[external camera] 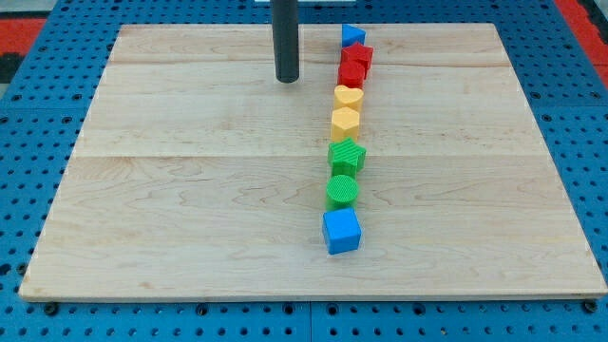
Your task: Push the yellow heart left a bit
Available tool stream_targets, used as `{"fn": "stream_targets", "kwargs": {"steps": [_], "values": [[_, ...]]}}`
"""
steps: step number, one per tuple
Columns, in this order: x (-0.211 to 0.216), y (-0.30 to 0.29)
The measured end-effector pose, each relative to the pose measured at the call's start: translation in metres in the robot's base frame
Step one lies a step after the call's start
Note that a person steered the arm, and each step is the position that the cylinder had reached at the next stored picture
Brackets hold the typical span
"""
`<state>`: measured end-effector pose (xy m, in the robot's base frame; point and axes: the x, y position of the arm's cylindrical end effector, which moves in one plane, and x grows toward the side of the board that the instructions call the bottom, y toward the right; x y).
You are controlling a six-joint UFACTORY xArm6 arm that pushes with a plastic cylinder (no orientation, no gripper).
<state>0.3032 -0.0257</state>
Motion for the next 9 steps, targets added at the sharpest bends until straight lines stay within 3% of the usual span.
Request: {"fn": "stream_targets", "kwargs": {"steps": [2,3,5,7,9], "values": [[0.001,0.0],[0.032,-0.004],[0.185,-0.006],[0.299,-0.007],[0.306,-0.008]]}}
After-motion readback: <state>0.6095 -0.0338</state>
